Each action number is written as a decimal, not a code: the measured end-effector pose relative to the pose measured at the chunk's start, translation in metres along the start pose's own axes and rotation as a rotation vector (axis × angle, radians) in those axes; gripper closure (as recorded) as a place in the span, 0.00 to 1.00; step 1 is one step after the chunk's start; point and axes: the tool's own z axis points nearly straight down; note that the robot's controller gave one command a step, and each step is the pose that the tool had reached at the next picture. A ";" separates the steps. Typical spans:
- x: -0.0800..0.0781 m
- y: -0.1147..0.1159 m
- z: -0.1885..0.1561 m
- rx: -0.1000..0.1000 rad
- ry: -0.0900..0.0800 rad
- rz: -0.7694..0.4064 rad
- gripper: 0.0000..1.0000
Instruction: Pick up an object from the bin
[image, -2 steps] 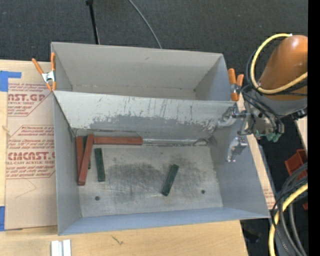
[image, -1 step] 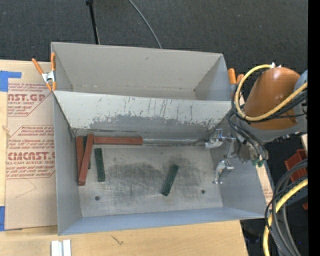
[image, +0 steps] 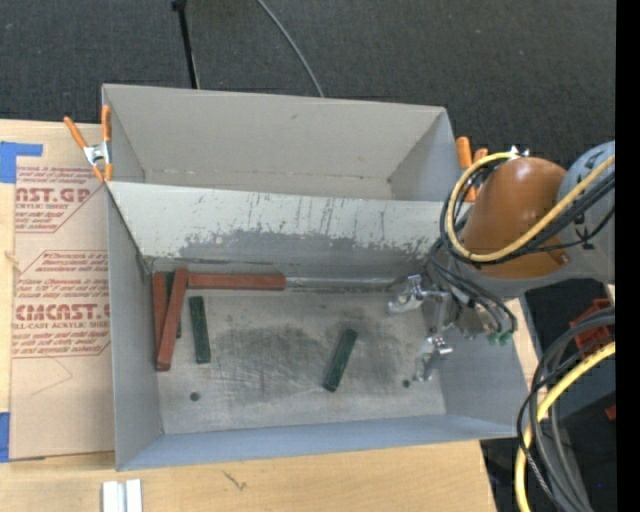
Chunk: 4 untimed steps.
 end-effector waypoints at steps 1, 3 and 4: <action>-0.003 0.021 0.022 -0.001 0.000 -0.223 0.00; -0.002 0.072 0.051 0.001 0.003 -0.010 0.00; -0.006 0.071 0.049 0.005 -0.014 -0.009 1.00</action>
Offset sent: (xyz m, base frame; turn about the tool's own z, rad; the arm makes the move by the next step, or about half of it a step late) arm -0.0103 0.0714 -0.0543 -0.0096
